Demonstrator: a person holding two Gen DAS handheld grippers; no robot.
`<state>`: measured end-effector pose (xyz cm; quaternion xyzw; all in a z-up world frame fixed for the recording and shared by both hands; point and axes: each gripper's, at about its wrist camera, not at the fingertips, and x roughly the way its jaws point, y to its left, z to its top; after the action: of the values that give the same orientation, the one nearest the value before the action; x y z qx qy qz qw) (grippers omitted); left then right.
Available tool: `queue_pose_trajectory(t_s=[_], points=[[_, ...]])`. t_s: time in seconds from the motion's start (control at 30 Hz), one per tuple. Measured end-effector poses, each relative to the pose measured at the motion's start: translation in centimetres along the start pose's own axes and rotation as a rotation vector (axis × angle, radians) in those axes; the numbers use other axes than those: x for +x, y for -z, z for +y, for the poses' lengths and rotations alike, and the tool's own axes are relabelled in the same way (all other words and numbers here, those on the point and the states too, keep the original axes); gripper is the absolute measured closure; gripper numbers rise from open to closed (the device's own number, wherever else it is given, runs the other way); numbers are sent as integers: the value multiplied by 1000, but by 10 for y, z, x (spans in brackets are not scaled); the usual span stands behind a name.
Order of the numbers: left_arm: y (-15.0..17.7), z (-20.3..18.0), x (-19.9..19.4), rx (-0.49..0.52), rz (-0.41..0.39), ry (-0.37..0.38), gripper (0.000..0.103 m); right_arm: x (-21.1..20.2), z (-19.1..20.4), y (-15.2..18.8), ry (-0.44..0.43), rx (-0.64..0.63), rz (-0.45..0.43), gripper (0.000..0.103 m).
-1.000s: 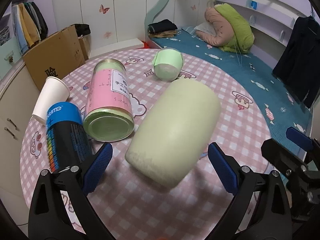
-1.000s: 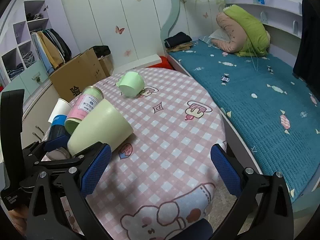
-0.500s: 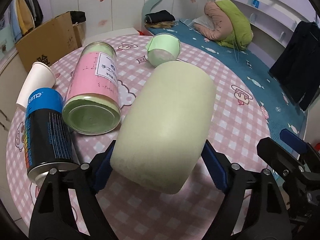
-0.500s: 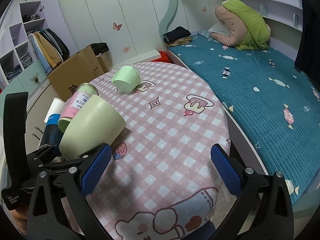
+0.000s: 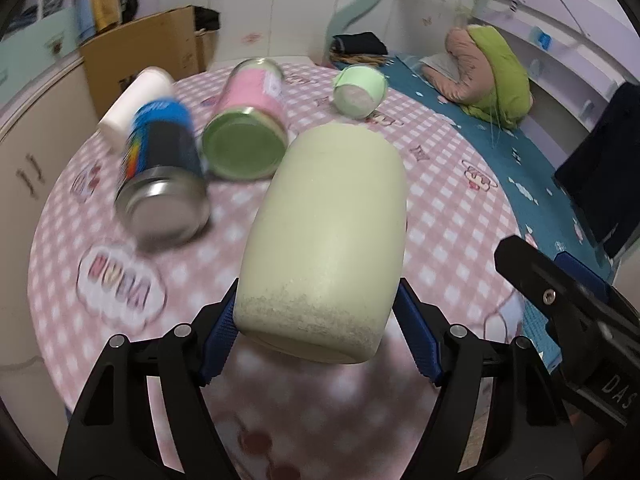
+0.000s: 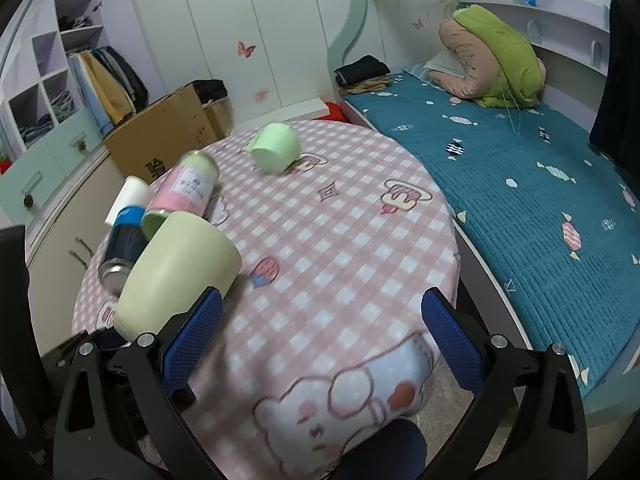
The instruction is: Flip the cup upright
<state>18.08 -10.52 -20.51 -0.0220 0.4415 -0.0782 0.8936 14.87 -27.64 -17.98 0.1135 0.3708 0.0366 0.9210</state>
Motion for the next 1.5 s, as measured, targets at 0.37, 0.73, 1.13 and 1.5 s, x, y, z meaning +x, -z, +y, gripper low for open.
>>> queue_pose_trajectory(t_s=[0.37,0.73,1.13,1.5], points=[[18,6,-21,-41,-16,13,24,-33,23,17,4,-41,-18,7],[24,33,-79,-10,-123,31,12,-68,43,16,-10,-64,-91,7],[16,88,-139,-28,-314,-117,10,-84,94,10,-45,-134,-129,7],[3,122,-115,-71,-265,-111,10,-39,117,-2,-68,-125,-29,7]])
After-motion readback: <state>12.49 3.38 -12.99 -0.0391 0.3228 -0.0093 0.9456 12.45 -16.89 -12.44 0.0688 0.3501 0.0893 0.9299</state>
